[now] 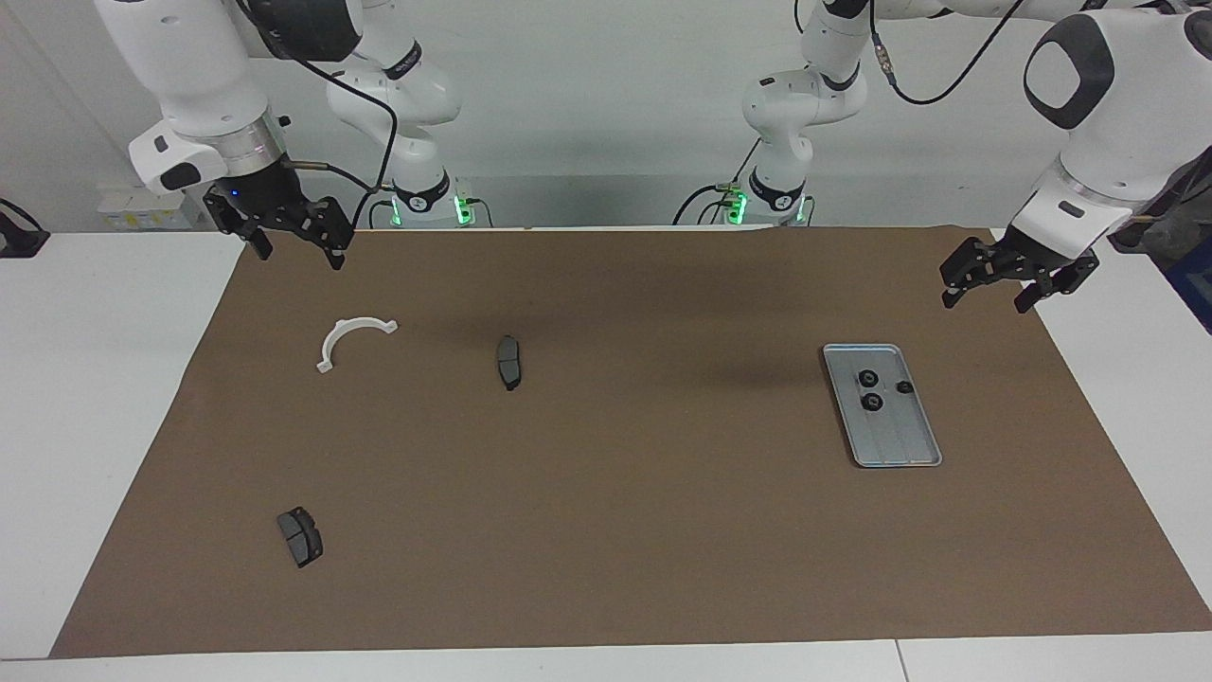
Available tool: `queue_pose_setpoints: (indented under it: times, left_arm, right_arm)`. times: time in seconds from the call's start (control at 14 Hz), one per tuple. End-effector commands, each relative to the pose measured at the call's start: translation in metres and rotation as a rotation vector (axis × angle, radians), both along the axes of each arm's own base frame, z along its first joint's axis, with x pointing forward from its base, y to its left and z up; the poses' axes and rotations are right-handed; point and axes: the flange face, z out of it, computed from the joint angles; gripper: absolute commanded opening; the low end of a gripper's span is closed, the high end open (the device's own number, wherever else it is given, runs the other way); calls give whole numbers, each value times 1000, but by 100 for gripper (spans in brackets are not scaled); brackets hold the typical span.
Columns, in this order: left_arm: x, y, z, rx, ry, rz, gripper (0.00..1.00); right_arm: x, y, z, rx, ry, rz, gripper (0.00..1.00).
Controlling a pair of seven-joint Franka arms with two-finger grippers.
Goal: Place bearing gear from tray to pile
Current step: 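Move the left gripper over the metal tray toward the black gears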
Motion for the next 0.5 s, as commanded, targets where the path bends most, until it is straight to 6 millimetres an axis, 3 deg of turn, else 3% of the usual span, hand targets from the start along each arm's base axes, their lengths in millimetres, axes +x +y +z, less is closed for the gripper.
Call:
queue_pose_setpoints:
  times: [0.0, 0.14, 0.28, 0.43]
  left_arm:
    - [0, -1, 5, 14, 8, 9, 100]
    - [1, -1, 8, 18, -12, 10, 100]
    - [-6, 0, -4, 29, 7, 12, 100]
    - [-18, 5, -32, 31, -5, 23, 100]
  right_arm:
    - [-6, -2, 3, 21, 4, 21, 100]
    - [-6, -2, 3, 21, 6, 21, 100]
    - [-6, -3, 3, 21, 6, 19, 100]
    - [-6, -2, 3, 21, 6, 21, 100]
